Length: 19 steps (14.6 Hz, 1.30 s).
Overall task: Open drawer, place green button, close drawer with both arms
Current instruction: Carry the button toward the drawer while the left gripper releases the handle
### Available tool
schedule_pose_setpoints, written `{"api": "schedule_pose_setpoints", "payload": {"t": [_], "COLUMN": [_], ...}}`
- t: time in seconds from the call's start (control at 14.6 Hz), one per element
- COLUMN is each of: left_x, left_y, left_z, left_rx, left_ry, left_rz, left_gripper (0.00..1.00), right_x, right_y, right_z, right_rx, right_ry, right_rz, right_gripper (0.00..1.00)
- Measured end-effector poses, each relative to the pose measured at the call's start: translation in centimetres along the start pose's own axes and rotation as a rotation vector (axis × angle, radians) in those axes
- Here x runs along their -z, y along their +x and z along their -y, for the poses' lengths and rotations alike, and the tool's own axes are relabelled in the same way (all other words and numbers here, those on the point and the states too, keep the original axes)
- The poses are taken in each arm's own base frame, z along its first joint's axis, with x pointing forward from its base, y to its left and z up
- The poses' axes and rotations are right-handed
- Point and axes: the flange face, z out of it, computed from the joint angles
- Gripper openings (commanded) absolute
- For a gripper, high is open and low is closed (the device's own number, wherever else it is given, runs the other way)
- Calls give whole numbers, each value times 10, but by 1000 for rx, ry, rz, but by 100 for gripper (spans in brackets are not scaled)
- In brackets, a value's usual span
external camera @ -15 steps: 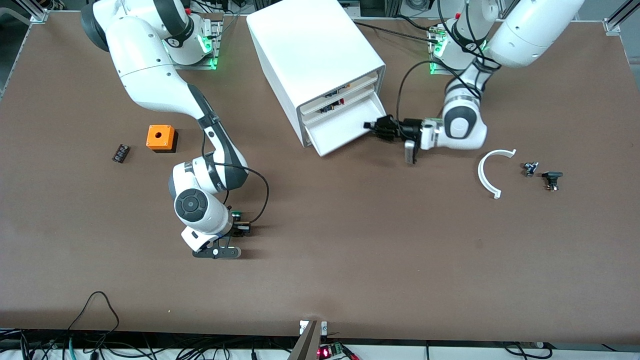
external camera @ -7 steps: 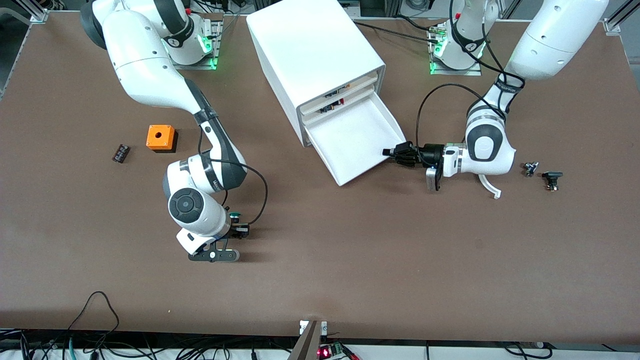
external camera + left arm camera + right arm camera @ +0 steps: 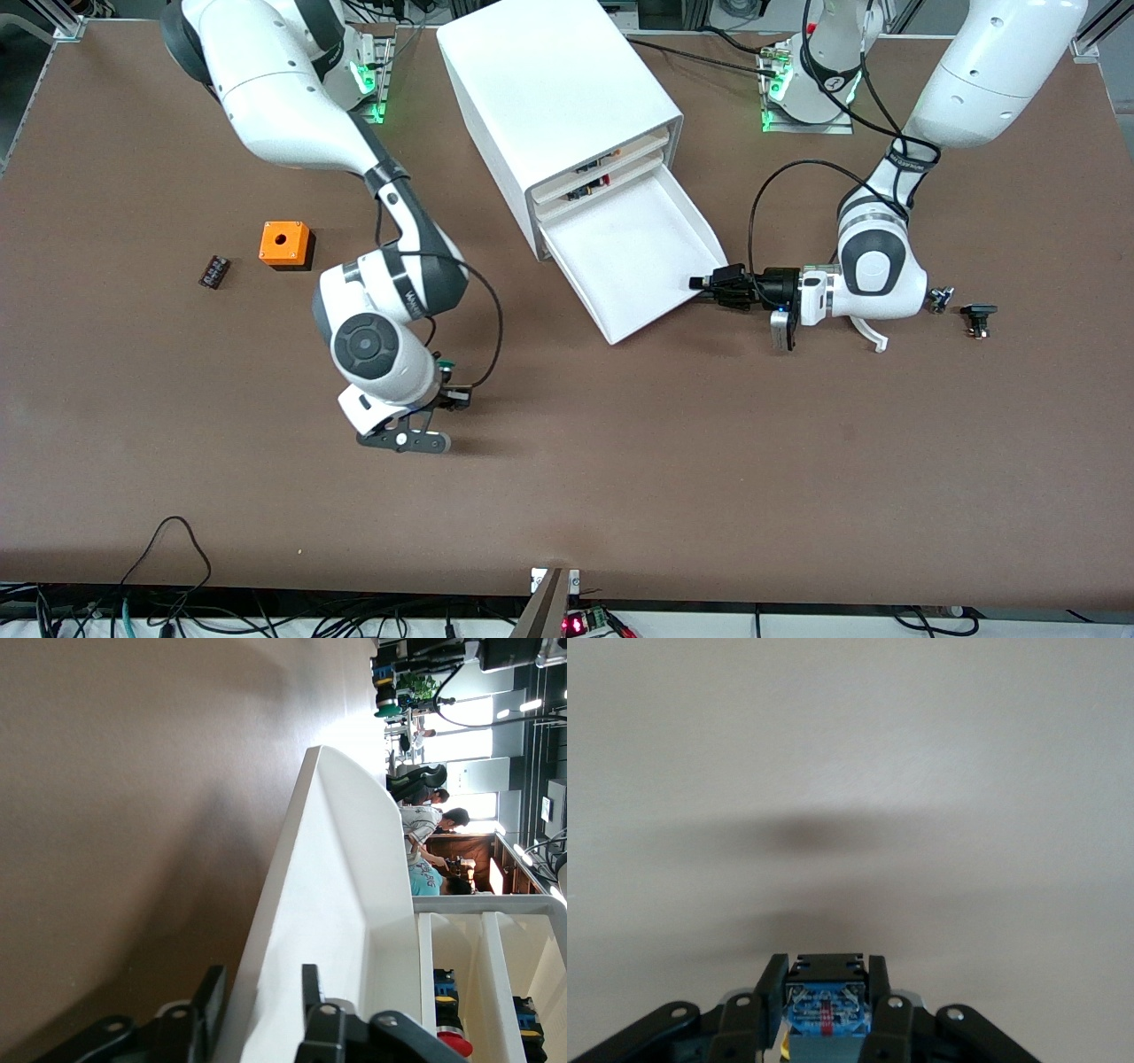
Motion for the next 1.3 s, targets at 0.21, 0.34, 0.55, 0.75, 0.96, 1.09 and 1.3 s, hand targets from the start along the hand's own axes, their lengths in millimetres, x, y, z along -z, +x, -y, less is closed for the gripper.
{"api": "schedule_pose_setpoints", "payload": {"t": [0.21,0.34,0.55,0.75,0.96,1.09,1.3], "left_x": [15,31,58,90,125,144,168], "left_y": [13,27,46,63,77,82,86], "left_z": [-17,-42,-97,-158,-210,-234,-262], "left_rx": [10,41,116,213,302,376,451], "left_ry": [46,122,249,447,625,716,863], "left_rz": [30,82,174,288,349,356,346], "left_gripper": [100,100,100,100,100,100,100], "right_x": [32,55,82,96,97,98,97], "right_y": [-22,-38,-66,-94,-121,-141,-178], "right_z": [32,52,82,111,136,153,183], "right_rx": [-70,-101,-151,-236,-327,-403,-509], "right_ry": [12,21,42,55,38,38,40], "right_rz": [-15,-24,-42,-48,-57,-58,-62], "right_gripper": [0,0,0,0,0,0,0]}}
